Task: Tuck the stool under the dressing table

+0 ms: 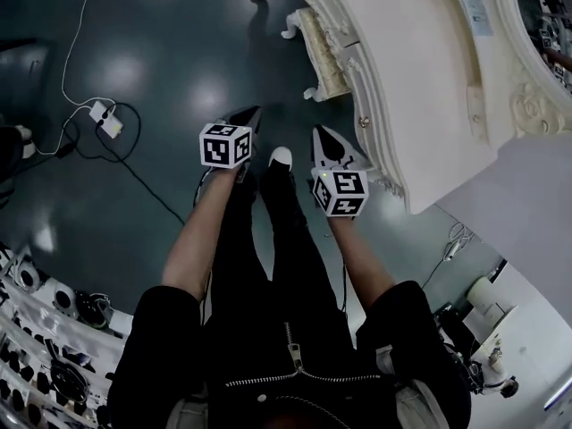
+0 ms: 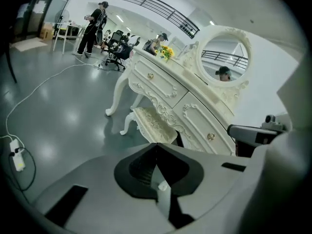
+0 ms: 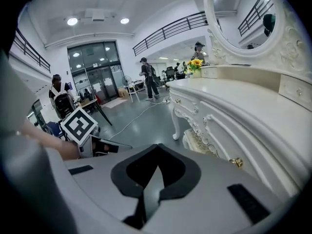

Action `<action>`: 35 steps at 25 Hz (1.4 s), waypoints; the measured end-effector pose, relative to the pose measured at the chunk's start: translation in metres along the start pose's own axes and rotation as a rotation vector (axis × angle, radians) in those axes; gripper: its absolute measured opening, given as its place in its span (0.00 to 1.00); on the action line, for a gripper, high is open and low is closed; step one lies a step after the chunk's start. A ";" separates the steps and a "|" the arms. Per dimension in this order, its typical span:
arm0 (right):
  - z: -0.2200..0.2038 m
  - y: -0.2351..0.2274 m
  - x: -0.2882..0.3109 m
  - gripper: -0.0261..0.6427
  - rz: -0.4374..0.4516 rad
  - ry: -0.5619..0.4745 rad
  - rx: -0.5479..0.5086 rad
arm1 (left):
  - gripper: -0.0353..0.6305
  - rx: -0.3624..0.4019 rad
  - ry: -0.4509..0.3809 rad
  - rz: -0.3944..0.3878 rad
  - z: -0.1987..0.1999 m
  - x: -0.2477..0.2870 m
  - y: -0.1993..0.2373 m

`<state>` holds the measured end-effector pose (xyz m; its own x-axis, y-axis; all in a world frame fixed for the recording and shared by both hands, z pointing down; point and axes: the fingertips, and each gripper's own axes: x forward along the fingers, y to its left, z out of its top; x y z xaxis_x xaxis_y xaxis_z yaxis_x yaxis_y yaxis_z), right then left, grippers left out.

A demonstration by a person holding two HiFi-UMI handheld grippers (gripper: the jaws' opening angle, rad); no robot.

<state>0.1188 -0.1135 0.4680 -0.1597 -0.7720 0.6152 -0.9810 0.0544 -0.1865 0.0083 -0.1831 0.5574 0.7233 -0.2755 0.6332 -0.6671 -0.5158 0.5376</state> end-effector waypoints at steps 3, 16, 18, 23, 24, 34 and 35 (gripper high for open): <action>0.010 0.008 -0.007 0.05 0.006 0.001 0.000 | 0.09 0.022 0.012 0.033 0.006 -0.023 0.001; 0.126 0.034 -0.045 0.05 0.063 -0.131 -0.132 | 0.09 0.164 -0.163 0.089 0.122 -0.129 -0.040; 0.153 0.043 -0.057 0.05 0.083 -0.174 -0.161 | 0.09 0.195 -0.209 0.095 0.146 -0.149 -0.053; 0.217 0.062 -0.080 0.05 0.116 -0.285 -0.195 | 0.09 0.267 -0.302 0.112 0.195 -0.197 -0.075; 0.228 0.065 -0.082 0.05 0.117 -0.301 -0.205 | 0.09 0.278 -0.322 0.112 0.205 -0.205 -0.078; 0.275 0.054 -0.120 0.05 0.027 -0.408 -0.234 | 0.09 0.389 -0.429 0.020 0.267 -0.235 -0.127; 0.276 0.049 -0.126 0.05 0.008 -0.416 -0.229 | 0.09 0.405 -0.433 0.001 0.272 -0.234 -0.136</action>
<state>0.1219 -0.1883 0.1694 -0.1550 -0.9565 0.2469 -0.9865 0.1632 0.0129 -0.0220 -0.2689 0.1852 0.7862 -0.5384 0.3031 -0.6085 -0.7601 0.2279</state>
